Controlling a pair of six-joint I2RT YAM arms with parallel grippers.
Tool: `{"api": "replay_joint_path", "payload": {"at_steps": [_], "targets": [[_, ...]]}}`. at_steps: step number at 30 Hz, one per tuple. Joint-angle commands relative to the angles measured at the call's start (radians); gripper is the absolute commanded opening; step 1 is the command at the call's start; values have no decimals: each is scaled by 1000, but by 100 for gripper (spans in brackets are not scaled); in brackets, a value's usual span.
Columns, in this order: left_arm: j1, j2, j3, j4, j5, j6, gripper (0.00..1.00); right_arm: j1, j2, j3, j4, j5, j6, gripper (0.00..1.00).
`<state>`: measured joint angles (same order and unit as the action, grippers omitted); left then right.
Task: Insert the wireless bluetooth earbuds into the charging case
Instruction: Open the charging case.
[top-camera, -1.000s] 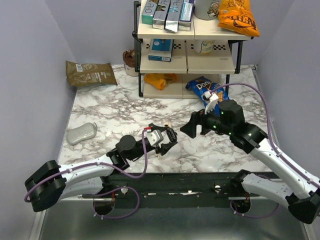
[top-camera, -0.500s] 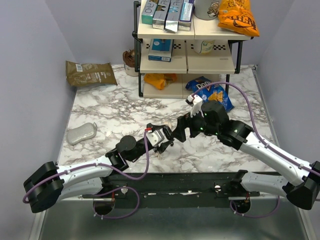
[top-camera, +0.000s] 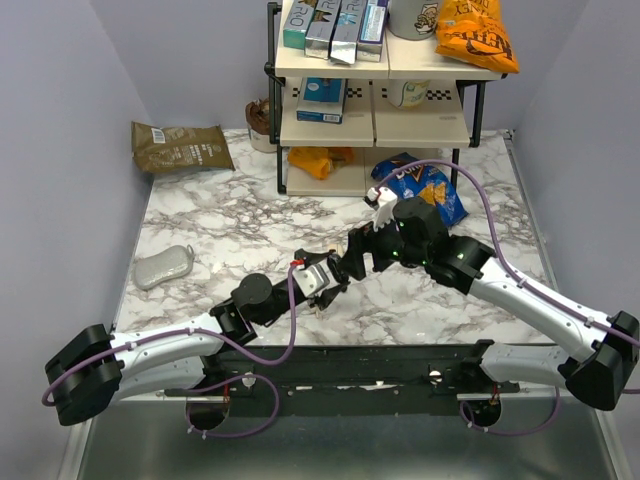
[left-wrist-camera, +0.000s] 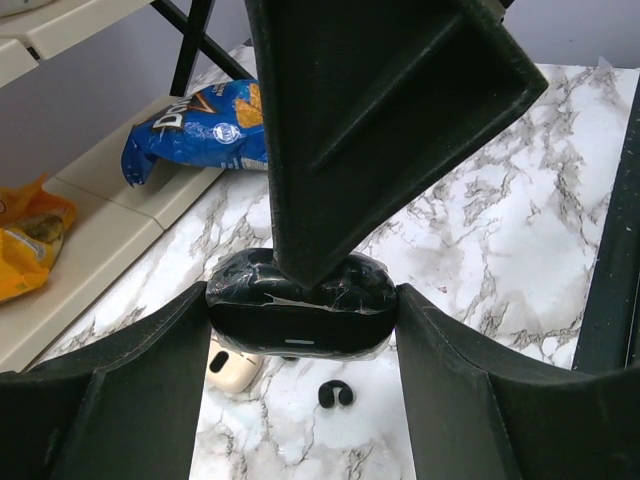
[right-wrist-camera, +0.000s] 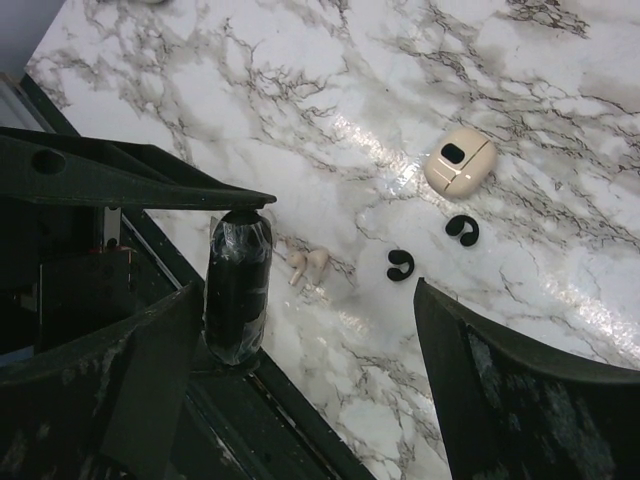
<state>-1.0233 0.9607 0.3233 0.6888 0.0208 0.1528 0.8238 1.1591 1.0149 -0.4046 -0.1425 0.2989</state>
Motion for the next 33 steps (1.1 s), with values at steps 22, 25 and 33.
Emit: {"api": "replay_joint_path", "payload": {"at_steps": [22, 25, 33], "targets": [[-31, -53, -1, 11, -61, 22, 0, 5, -4, 11, -37, 124, 13, 88], [-32, -56, -4, 11, -67, 22, 0, 3, -19, 8, -45, 139, 14, 88], [-37, -63, -7, 6, -81, 22, 0, -3, -68, 4, -39, 141, 20, 87]]}}
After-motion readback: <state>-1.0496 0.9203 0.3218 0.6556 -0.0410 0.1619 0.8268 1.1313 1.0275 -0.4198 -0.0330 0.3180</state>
